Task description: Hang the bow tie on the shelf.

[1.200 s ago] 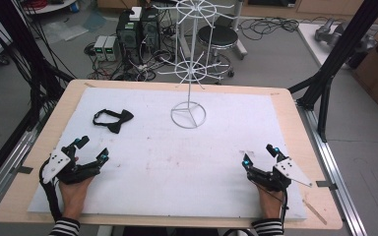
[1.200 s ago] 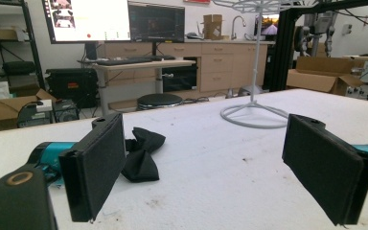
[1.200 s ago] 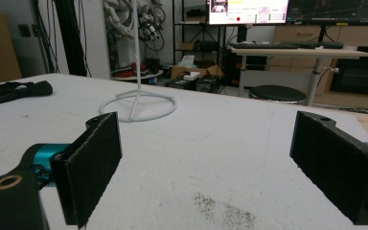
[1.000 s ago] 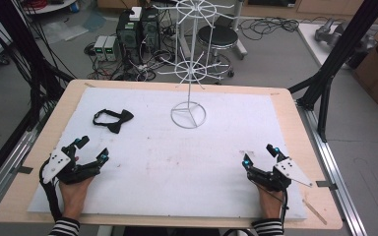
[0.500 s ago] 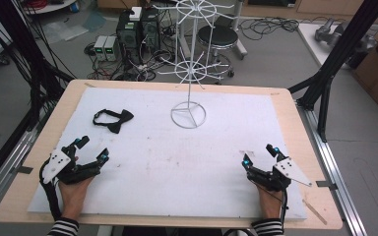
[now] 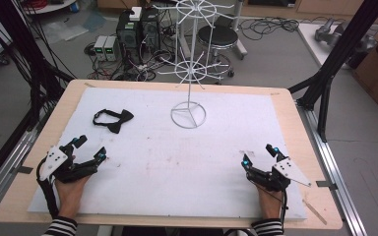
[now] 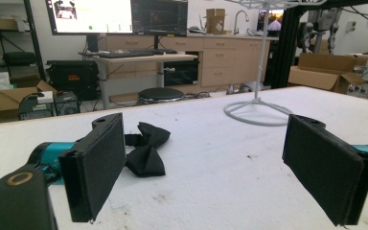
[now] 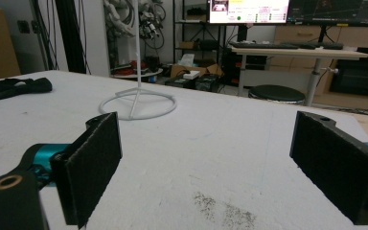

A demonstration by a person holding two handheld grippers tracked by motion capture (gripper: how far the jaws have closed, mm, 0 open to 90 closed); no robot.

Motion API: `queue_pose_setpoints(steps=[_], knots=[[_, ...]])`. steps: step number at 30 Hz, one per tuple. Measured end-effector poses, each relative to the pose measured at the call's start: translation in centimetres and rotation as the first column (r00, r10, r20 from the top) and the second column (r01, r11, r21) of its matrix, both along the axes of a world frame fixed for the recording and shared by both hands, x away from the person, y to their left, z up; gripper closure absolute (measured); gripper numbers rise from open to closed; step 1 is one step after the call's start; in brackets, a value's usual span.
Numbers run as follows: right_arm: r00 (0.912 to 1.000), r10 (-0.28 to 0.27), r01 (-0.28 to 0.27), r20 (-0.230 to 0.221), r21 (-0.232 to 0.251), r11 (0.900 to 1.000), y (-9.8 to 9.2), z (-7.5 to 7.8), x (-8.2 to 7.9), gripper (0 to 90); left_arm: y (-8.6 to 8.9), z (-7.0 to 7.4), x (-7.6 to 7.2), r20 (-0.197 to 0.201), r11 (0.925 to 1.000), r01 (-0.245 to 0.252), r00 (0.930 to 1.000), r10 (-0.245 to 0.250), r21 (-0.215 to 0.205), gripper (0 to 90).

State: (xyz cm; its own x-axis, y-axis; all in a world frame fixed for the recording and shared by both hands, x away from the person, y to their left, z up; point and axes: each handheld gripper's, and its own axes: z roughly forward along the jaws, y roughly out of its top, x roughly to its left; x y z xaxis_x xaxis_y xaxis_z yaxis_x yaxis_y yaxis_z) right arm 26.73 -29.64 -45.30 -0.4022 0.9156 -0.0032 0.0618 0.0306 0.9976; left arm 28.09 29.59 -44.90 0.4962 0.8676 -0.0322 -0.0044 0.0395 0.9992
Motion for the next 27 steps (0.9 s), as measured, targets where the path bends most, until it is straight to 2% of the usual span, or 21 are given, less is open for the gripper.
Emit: queue_pose_setpoints(steps=[5,10,11,12,14,16,17,20,22,25,26,27], knots=[[1.0000,-0.001,0.001,-0.004,0.007,1.000,0.0,0.0,0.0,9.7,0.3,1.2,0.5,-0.012,0.9997,0.005,0.9999,-0.005,0.026,15.4],[1.0000,-0.002,0.002,-0.005,0.009,1.000,-0.1,0.0,0.0,9.7,0.3,3.2,1.6,-0.030,0.9981,0.003,0.9995,-0.001,0.061,15.5],[1.0000,-0.002,0.002,-0.006,0.008,1.000,-0.1,0.0,0.0,9.7,0.3,3.2,1.6,-0.030,0.9981,0.003,0.9995,-0.001,0.061,15.5],[1.0000,-0.002,0.002,-0.006,0.009,1.000,0.0,0.0,0.0,9.7,0.3,3.9,2.1,-0.044,0.9956,0.001,0.9990,0.003,0.094,15.5],[1.0000,-0.003,0.003,-0.006,0.006,1.000,0.0,0.0,0.0,9.7,0.3,4.2,2.3,-0.043,0.9945,-0.002,0.9991,0.006,0.105,15.5],[1.0000,-0.003,0.003,-0.005,0.005,1.000,0.0,0.0,0.0,9.7,0.4,5.0,3.1,-0.065,0.9905,0.002,0.9979,0.007,0.138,15.5],[1.0000,-0.003,0.003,-0.005,0.005,1.000,0.0,0.0,0.0,9.7,0.4,5.0,3.1,-0.065,0.9905,0.002,0.9979,0.007,0.138,15.5],[1.0000,-0.001,0.001,-0.007,0.009,1.000,-0.1,0.0,0.0,9.7,0.5,5.8,4.1,-0.111,0.9843,0.023,0.9939,-0.003,0.175,15.5],[1.0000,-0.002,0.002,-0.003,0.008,1.000,-0.1,0.0,0.1,9.7,0.4,6.2,4.6,-0.121,0.9826,0.033,0.9926,-0.011,0.183,15.5],[1.0000,-0.002,0.002,-0.009,0.011,1.000,-0.1,0.0,0.0,9.7,0.4,7.0,5.8,-0.160,0.9758,0.060,0.9867,-0.026,0.210,15.5],[1.0000,-0.002,0.003,-0.009,0.011,1.000,-0.1,0.0,0.0,9.7,0.3,7.5,6.5,-0.190,0.9699,0.076,0.9813,-0.031,0.231,15.5],[1.0000,-0.002,0.002,-0.006,0.010,1.000,-0.1,0.0,0.0,9.7,0.3,7.5,6.5,-0.190,0.9699,0.076,0.9813,-0.031,0.231,15.5]])
